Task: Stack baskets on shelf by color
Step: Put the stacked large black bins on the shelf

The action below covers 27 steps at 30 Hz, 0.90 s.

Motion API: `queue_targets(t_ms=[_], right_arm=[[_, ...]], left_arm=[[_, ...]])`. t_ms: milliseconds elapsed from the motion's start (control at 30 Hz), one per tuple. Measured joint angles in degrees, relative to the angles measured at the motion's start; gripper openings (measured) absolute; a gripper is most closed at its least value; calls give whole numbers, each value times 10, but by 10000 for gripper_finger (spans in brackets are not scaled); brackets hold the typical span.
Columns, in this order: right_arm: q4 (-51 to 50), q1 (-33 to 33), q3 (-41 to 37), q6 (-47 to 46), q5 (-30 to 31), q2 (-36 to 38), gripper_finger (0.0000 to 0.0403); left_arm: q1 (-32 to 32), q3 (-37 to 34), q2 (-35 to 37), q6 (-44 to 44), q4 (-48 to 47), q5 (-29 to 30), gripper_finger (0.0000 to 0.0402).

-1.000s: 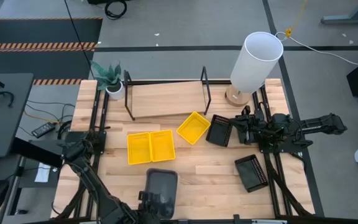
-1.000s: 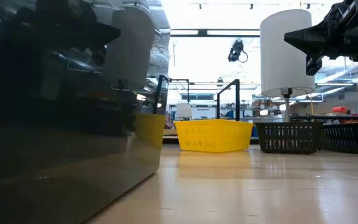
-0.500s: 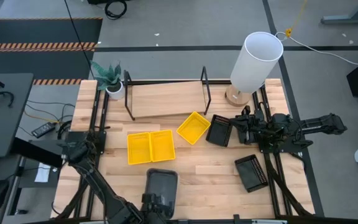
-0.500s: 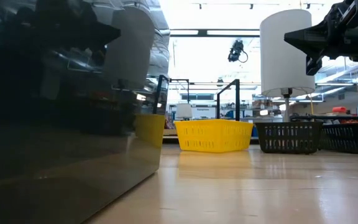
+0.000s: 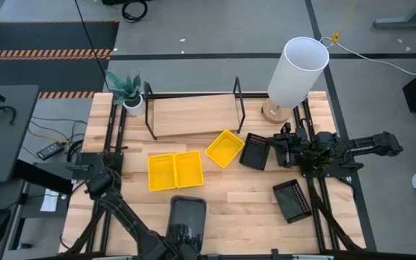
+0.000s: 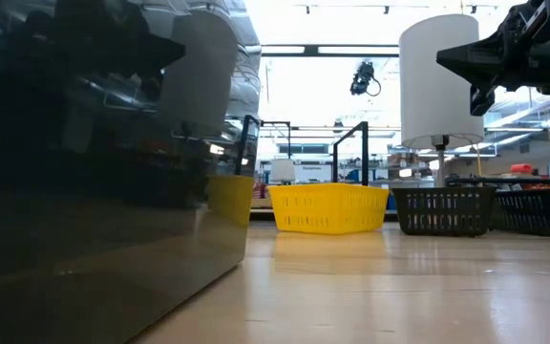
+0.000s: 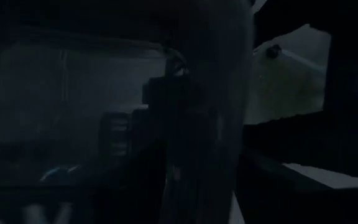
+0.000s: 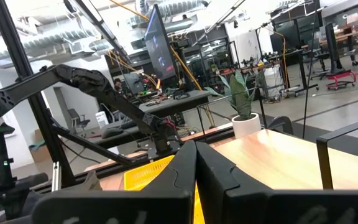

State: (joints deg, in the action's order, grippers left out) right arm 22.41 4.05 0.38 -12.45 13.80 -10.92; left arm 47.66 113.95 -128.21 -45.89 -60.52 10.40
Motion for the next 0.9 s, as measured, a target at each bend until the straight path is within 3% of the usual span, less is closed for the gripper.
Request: queue_targets(t_ms=[367, 600, 900], right_arm=[[0, 0, 0, 0, 0, 0, 16], [0, 0, 0, 0, 0, 0, 16], [0, 0, 0, 0, 0, 0, 16]], left_arm=[[-6, 0, -11, 0, -38, 3, 112], [-5, 0, -11, -8, -35, -4, 22], [-16, 13, -11, -15, -47, -24, 19]])
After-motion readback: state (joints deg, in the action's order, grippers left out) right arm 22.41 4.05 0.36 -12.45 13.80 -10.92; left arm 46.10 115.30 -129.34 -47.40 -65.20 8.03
